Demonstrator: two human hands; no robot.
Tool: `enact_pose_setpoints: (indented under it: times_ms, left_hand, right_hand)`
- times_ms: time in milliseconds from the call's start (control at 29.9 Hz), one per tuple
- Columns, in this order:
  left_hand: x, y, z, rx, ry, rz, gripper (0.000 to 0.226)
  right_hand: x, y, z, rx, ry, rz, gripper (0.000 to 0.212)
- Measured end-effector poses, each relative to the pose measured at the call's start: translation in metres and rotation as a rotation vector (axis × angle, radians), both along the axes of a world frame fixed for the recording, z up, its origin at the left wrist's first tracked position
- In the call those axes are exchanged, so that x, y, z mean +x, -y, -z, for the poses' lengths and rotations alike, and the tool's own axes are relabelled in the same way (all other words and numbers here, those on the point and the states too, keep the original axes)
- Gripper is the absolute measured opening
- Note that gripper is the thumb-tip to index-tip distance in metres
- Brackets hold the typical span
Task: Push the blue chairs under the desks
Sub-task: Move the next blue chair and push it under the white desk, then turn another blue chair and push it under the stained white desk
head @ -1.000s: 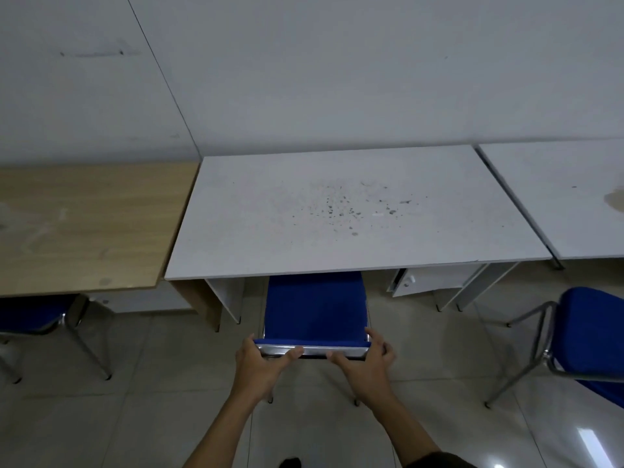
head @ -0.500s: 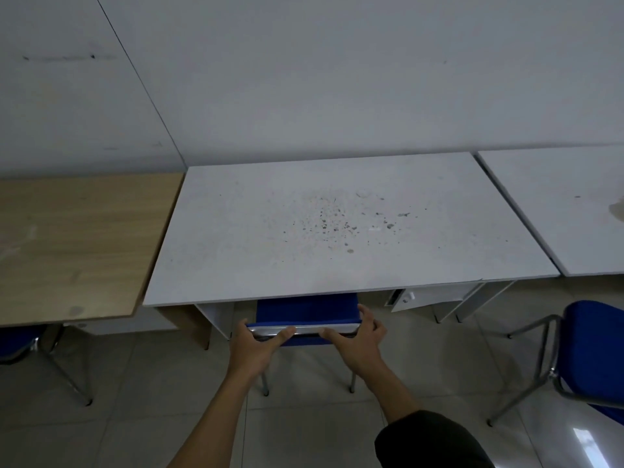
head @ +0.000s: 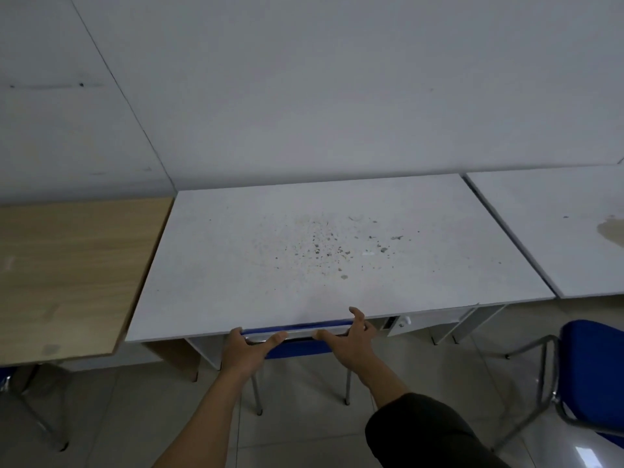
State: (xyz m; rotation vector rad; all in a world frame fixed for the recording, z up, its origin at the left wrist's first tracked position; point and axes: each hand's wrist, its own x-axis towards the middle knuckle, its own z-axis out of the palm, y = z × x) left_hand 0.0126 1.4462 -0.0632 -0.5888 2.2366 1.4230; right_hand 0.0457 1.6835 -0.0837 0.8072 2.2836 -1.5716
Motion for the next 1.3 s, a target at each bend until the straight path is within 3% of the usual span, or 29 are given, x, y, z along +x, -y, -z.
enact_pose_setpoints:
  times_ms: [100, 234, 334, 501, 669, 1003, 1304]
  left_hand:
    - [0.008, -0.003, -0.004, -0.039, -0.058, -0.037, 0.123]
    - [0.043, -0.027, -0.014, -0.234, -0.303, 0.026, 0.079]
    - [0.087, -0.062, -0.014, -0.13, -0.408, 0.106, 0.044]
    - [0.15, -0.141, -0.03, 0.049, -0.198, 0.313, 0.034]
    - [0.217, -0.262, -0.048, 0.186, -0.173, 0.537, 0.026]
    - [0.296, -0.514, -0.056, 0.333, -0.32, 0.81, 0.019]
    - [0.335, -0.711, -0.051, 0.373, -0.326, 1.005, 0.019]
  right_hand:
    - [0.013, 0.0, -0.02, -0.008, 0.035, -0.038, 0.111]
    - [0.064, -0.003, -0.052, -0.126, -0.193, 0.095, 0.079]
    - [0.115, -0.021, -0.083, -0.229, -0.261, 0.221, 0.073]
    - [0.197, -0.084, -0.119, -0.265, -0.313, 0.381, 0.064]
    - [0.299, -0.187, -0.125, -0.251, -0.338, 0.559, 0.06]
    - [0.443, -0.389, -0.138, -0.162, -0.361, 0.755, 0.069]
    - [0.474, -0.55, -0.102, -0.142, -0.431, 0.905, 0.052]
